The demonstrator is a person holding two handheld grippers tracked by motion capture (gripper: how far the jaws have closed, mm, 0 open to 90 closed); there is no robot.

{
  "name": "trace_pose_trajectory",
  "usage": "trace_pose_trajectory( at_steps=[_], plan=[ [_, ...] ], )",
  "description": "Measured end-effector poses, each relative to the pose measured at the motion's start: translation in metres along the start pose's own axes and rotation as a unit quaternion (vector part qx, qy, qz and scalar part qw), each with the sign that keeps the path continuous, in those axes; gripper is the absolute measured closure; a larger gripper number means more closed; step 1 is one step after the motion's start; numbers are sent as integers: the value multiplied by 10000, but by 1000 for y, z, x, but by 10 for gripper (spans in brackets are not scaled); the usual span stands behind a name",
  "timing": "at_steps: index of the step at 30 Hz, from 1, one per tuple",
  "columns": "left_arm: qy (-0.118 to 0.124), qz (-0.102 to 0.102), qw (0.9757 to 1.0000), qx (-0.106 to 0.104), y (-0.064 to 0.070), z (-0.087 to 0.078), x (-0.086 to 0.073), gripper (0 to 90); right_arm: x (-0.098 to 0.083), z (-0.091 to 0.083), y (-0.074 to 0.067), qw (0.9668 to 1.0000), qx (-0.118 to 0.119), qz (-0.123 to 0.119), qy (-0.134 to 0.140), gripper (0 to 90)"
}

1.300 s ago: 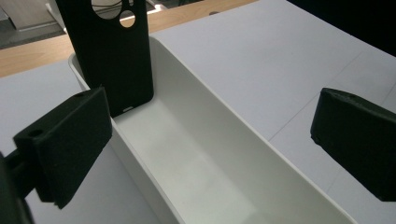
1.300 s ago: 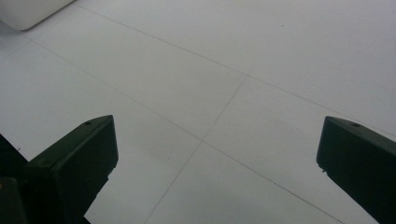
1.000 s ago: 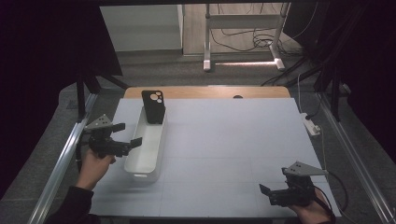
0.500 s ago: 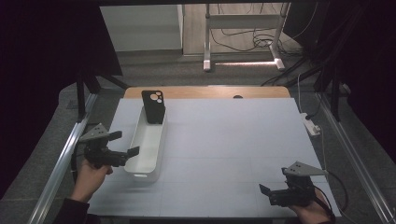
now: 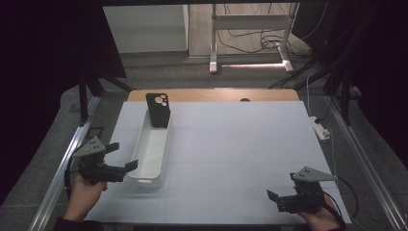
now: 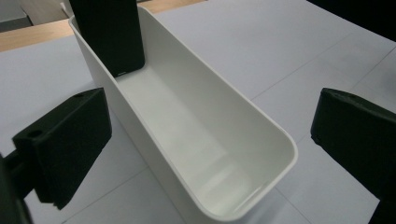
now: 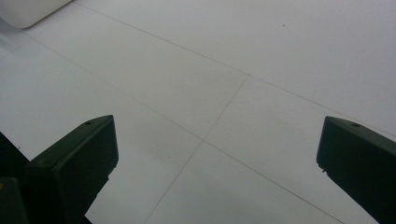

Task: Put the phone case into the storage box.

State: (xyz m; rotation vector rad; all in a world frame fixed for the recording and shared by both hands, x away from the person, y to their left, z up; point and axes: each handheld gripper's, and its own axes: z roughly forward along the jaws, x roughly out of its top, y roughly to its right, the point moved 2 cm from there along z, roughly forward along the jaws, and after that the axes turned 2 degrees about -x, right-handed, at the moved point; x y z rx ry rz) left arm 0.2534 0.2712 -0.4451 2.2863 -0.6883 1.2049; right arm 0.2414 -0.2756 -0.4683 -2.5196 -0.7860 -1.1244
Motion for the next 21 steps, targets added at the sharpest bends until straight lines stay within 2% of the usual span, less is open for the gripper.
trace_pose_trajectory(
  at_steps=[12, 21],
  plan=[
    [39, 1, 9999, 119, 10, -15, -12, 0, 0, 0, 0, 10000, -6, -20, -14, 0],
    [-41, 75, 9996, 268, 15, -23, -21, 0, 0, 0, -1, 10000, -3, -21, -15, 0]
  ],
)
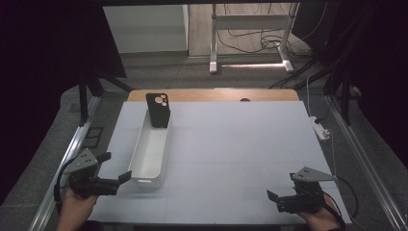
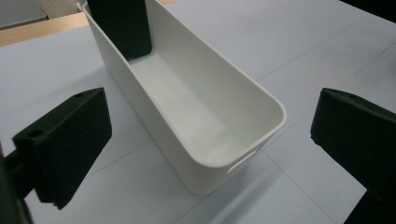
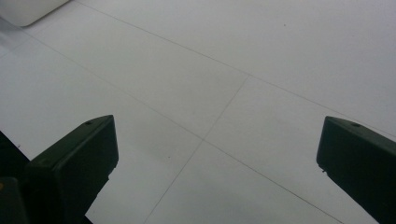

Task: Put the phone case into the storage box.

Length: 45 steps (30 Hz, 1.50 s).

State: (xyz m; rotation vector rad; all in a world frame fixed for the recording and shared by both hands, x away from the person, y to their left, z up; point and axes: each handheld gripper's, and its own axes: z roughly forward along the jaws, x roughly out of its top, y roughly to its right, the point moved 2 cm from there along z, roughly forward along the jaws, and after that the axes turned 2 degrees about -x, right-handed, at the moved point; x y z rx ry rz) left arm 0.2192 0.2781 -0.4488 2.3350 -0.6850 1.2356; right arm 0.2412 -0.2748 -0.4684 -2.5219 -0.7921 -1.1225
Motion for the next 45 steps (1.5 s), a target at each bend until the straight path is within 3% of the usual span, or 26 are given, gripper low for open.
trace_pose_trajectory(
  at_steps=[15, 45],
  plan=[
    [-138, -38, 9998, 152, 8, -12, -17, 0, 0, 0, 0, 10000, -6, -13, -8, 0],
    [-481, -184, 9981, 338, 12, -18, -44, 0, 0, 0, 0, 10000, 2, -1, -29, 0]
  ],
)
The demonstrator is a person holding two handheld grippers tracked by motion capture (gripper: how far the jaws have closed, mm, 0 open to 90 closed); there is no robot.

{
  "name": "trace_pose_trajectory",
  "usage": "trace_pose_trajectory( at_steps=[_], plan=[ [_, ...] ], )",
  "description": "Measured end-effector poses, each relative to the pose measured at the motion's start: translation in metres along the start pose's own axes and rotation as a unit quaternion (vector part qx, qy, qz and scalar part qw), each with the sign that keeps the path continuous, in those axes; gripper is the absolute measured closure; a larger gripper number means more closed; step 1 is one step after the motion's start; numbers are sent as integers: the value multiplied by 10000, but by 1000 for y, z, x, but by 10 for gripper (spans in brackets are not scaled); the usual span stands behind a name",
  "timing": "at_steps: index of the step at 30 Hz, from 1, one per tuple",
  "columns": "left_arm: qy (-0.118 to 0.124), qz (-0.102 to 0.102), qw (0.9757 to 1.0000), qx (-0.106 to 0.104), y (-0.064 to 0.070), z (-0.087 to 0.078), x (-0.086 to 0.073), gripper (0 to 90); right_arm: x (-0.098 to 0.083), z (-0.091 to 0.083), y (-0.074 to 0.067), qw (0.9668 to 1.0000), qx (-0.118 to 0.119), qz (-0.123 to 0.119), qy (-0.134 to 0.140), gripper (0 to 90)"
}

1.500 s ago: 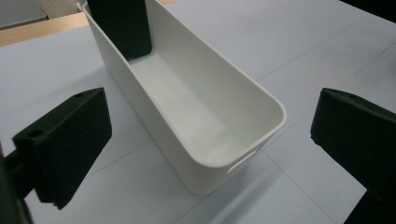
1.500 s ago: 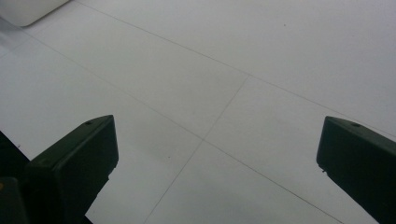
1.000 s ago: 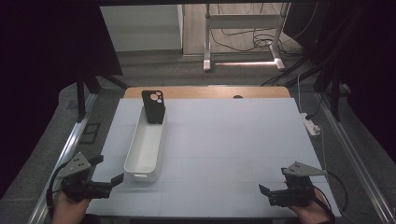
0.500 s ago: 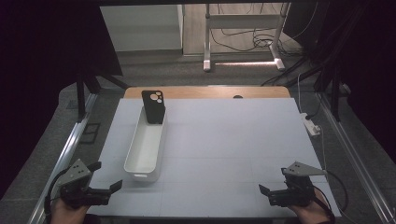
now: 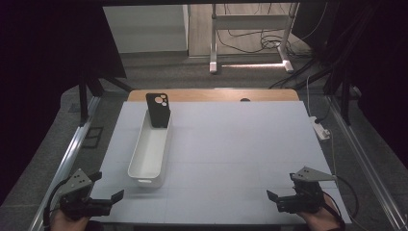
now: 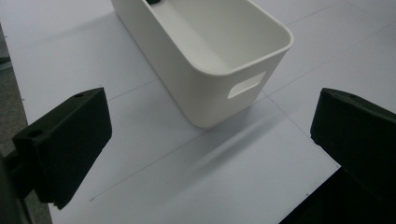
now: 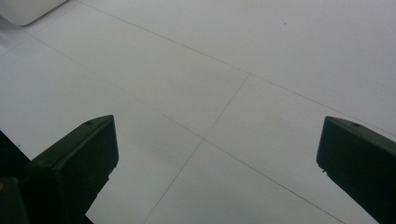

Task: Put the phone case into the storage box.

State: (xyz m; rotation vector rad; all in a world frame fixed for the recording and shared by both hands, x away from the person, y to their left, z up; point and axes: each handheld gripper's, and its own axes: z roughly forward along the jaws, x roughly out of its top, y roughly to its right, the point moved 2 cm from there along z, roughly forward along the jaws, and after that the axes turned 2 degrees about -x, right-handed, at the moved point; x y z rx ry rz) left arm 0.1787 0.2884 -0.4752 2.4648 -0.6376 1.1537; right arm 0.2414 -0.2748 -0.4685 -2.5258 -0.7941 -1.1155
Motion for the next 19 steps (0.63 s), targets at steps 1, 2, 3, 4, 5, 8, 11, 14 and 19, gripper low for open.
trace_pose_trajectory(
  at_steps=[1, 2, 3, 4, 5, 8, 11, 14, 19],
  plan=[
    [-24, -2, 10000, 2, 0, 0, -1, 0, 0, 0, 0, 10000, 1, 6, 2, 0],
    [-50, 17, 10000, 7, 0, 1, -1, 0, 0, 0, 0, 10000, 1, 1, 2, 0],
    [-50, 17, 10000, 7, 0, 1, -1, 0, 0, 0, 0, 10000, -1, 1, 2, 0],
    [-96, 15, 10000, 12, 1, 1, -2, 0, 0, 0, 0, 10000, -1, 1, 3, 0],
    [-96, 15, 10000, 12, 1, 1, -2, 0, 0, 0, 0, 10000, -2, 1, 3, 0],
    [-181, 21, 9998, 13, 1, 3, -4, 0, 0, 0, 0, 10000, -4, -6, 3, 0],
    [-187, -19, 9998, 31, 1, 3, -4, 0, 0, 0, 0, 10000, -5, -7, 1, 0],
    [-212, -61, 9997, 57, 0, 4, -5, 2, 0, 0, 0, 10000, -6, -7, 5, 0],
    [-221, -35, 9997, 52, 0, 4, -4, 3, 0, 0, 0, 10000, -6, -12, 7, 0]
  ],
)
